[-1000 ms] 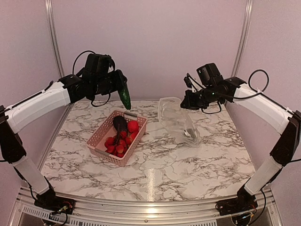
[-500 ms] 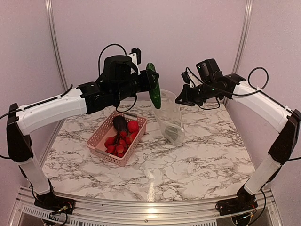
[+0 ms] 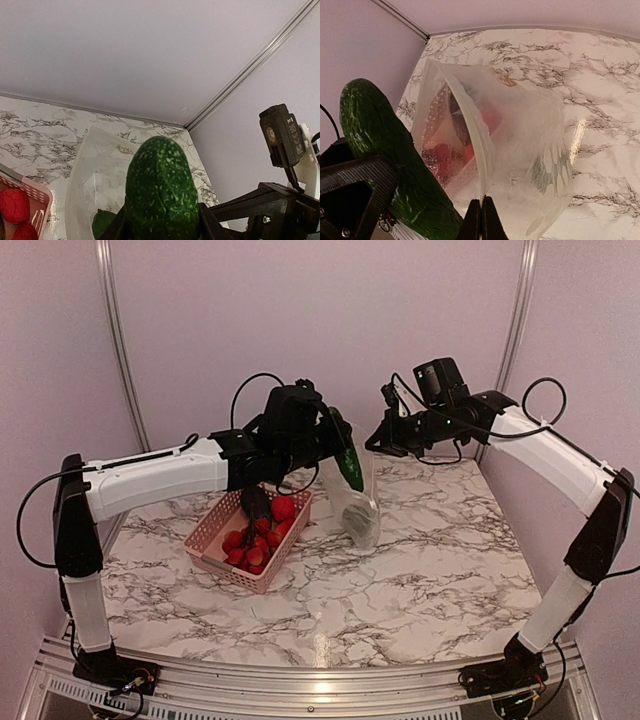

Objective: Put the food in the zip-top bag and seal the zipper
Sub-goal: Place the fake vegetable in the zipper food storage bag, then pick up the fake vegetable from the bin.

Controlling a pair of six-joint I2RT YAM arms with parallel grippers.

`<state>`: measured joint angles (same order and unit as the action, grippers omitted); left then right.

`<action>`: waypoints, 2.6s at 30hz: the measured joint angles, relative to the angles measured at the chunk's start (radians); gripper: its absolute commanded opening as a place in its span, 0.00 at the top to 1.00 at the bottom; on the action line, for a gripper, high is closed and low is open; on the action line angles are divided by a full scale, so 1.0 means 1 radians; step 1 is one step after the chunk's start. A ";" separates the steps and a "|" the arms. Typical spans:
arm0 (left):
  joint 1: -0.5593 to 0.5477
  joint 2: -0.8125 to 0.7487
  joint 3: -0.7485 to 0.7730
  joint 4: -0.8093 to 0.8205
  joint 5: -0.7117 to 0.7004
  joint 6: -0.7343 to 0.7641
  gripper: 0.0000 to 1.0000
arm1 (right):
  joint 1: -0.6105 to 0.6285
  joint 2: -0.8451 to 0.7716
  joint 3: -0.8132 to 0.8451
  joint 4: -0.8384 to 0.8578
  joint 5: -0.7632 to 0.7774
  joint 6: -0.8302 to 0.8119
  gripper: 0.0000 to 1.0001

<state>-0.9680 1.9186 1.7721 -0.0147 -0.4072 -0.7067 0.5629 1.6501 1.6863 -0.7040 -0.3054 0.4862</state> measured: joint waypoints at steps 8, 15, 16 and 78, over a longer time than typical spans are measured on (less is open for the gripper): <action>0.036 0.045 -0.020 0.002 0.122 -0.193 0.67 | 0.000 0.018 0.021 0.002 0.002 -0.016 1.00; 0.053 0.068 -0.011 -0.060 0.186 -0.359 0.62 | 0.000 0.033 0.021 0.000 0.000 -0.019 1.00; 0.056 0.084 0.011 -0.094 0.195 -0.378 0.60 | 0.000 0.034 0.021 0.000 0.000 -0.019 1.00; 0.068 -0.528 -0.305 -0.100 -0.136 0.399 0.17 | -0.170 -0.047 -0.016 -0.023 0.104 -0.098 1.00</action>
<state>-0.8997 1.3907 1.4673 -0.1146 -0.5434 -0.3077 0.3927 1.6035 1.6703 -0.7269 -0.2016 0.3885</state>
